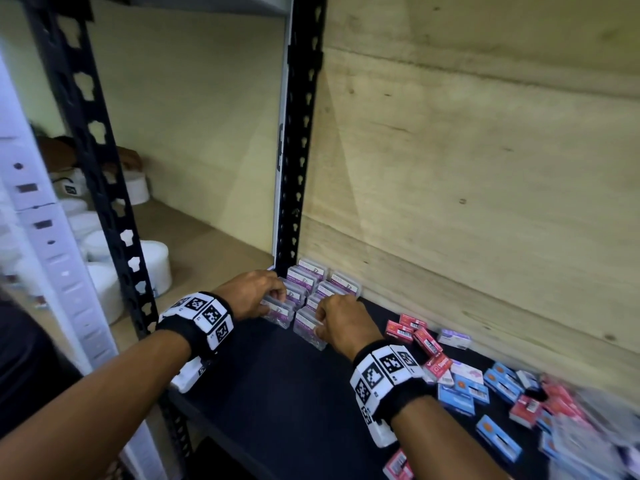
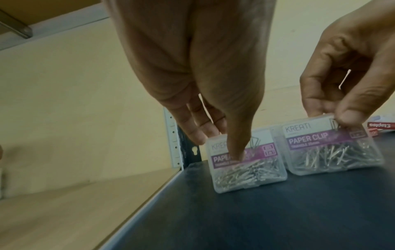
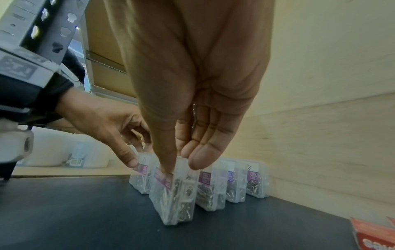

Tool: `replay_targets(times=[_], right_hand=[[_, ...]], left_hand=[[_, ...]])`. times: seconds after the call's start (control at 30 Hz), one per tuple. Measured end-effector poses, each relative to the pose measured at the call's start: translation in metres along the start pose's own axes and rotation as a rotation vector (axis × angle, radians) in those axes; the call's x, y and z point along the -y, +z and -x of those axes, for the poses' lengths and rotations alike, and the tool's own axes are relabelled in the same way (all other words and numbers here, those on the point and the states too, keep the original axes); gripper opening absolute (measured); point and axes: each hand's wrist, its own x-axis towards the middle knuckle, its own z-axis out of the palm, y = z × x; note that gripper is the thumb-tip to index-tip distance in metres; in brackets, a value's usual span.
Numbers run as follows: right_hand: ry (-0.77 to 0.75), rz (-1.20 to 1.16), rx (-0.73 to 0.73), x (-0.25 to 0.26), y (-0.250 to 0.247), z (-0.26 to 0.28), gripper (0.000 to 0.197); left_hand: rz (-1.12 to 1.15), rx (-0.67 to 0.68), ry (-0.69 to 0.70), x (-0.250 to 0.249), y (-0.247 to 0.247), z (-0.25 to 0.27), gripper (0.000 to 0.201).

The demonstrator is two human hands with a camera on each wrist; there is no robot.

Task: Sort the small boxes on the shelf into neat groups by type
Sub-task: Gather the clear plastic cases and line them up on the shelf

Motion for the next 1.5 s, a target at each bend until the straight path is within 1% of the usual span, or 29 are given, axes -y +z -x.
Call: replay_targets(times=[0.2, 0.33, 0.4, 0.5, 0.63, 0.73, 0.87, 1.1, 1.2, 1.3, 1.37, 1.5], right_hand=[[-0.074, -0.007, 0.034, -0.001, -0.008, 0.012, 0.018], [-0.149, -0.043, 0.118, -0.007, -0.023, 0.029, 0.037], [-0.166, -0.08, 0.15, -0.014, -0.033, 0.038, 0.036], [-0.169, -0.09, 0.174, -0.031, -0.049, 0.054, 0.028], [-0.075, -0.075, 0.225, -0.068, -0.07, 0.081, 0.029], [0.035, -0.081, 0.197, -0.101, -0.085, 0.104, 0.028], [0.147, -0.067, 0.179, -0.143, -0.103, 0.139, 0.028], [0.35, -0.075, 0.159, -0.213, -0.131, 0.198, 0.025], [0.419, -0.072, 0.187, -0.236, -0.139, 0.22, 0.024], [0.488, -0.05, 0.233, -0.253, -0.144, 0.242, 0.032], [0.51, -0.044, 0.276, -0.262, -0.143, 0.256, 0.037], [0.524, -0.03, 0.369, -0.277, -0.137, 0.278, 0.041]], left_hand=[[-0.095, 0.1, -0.061, -0.006, -0.015, 0.002, 0.038], [-0.14, 0.107, -0.076, -0.018, -0.02, 0.008, 0.044], [-0.142, 0.105, -0.075, -0.026, -0.022, 0.01, 0.042], [-0.124, 0.097, -0.032, -0.047, -0.027, 0.007, 0.038], [-0.052, 0.091, 0.018, -0.087, -0.024, 0.0, 0.036], [0.031, 0.08, 0.081, -0.122, -0.019, -0.004, 0.033], [0.103, 0.114, 0.174, -0.174, -0.012, -0.015, 0.034], [0.101, 0.151, 0.326, -0.256, 0.004, -0.037, 0.034], [0.09, 0.18, 0.382, -0.287, 0.013, -0.046, 0.034], [0.094, 0.219, 0.445, -0.317, 0.026, -0.055, 0.034], [0.079, 0.244, 0.493, -0.337, 0.037, -0.062, 0.035], [-0.001, 0.233, 0.565, -0.372, 0.054, -0.076, 0.045]])
